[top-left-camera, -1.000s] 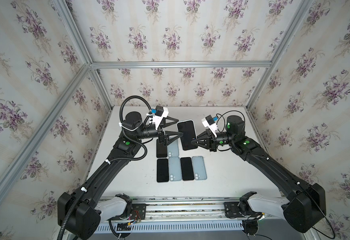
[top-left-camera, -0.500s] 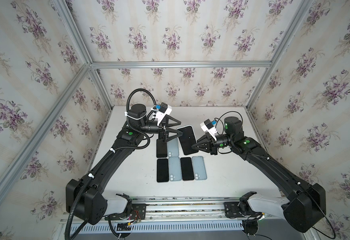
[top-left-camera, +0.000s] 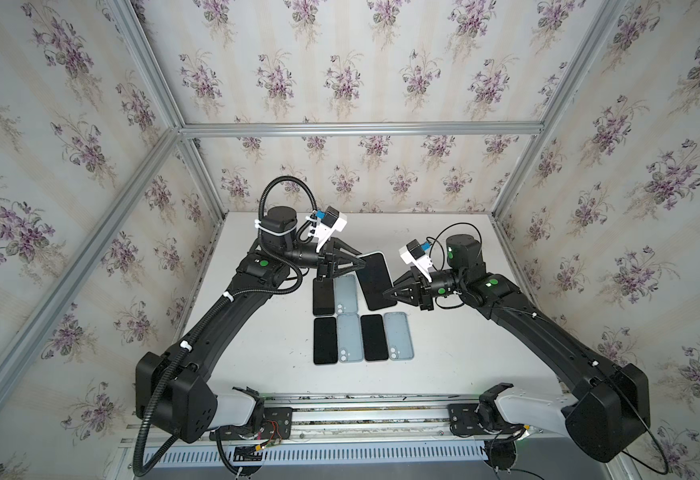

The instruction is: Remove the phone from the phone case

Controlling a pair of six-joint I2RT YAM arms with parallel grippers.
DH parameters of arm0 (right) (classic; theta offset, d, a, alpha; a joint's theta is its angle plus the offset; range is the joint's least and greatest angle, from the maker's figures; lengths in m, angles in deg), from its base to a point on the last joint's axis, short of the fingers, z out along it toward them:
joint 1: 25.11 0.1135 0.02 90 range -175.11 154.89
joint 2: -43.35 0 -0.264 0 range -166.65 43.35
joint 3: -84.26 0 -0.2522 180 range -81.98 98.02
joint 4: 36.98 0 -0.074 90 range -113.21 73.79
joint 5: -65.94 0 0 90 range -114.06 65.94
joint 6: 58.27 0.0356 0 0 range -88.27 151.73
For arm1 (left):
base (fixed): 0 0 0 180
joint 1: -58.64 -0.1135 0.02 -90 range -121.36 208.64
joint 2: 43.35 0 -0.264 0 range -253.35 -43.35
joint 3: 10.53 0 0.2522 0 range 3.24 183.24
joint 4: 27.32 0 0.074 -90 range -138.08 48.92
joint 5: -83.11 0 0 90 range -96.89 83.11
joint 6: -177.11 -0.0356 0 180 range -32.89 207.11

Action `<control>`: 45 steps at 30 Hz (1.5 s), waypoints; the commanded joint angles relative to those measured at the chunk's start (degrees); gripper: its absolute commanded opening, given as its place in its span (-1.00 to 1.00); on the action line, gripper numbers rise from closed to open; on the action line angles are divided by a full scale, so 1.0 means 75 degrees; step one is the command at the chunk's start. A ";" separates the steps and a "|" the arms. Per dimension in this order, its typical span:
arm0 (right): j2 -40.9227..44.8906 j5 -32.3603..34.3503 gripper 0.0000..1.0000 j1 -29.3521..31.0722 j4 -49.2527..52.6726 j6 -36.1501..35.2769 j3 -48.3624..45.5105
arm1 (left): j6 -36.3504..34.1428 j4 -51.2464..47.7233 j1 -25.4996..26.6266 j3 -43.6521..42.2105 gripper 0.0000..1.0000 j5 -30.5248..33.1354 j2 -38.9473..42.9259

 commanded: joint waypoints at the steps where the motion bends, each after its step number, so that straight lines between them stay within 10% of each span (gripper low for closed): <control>1: 0.0016 -0.0232 -1.00 0.0018 -0.0107 -0.0296 0.0106 | -0.0037 -0.0006 -0.0008 0.0055 -0.63 0.0028 -0.0050; 4: 0.0015 0.0103 -0.90 0.0019 -0.0320 -0.0026 0.0099 | 0.0198 -0.0006 -0.0008 0.0072 -0.74 0.0096 -0.0063; 11: 0.0571 0.1698 0.27 -0.0002 -0.2690 0.2461 -0.0394 | 0.2525 0.0136 -0.0223 0.0459 -0.96 0.1595 -0.0027; 17: 0.1529 0.3883 0.47 -0.0098 -0.3361 0.4412 -0.0946 | 0.7299 0.3419 -0.0884 -0.0891 -1.00 0.3075 0.0537; 24: 0.1389 0.3731 0.56 0.0045 -0.6259 0.7100 -0.2055 | 1.1124 0.6580 -0.0885 -0.2674 -1.00 0.4729 0.0796; 45: 0.0022 0.3962 0.14 0.0815 -0.9022 0.8334 -0.2232 | 1.1295 0.6486 -0.0242 -0.3413 -1.00 0.5575 0.1423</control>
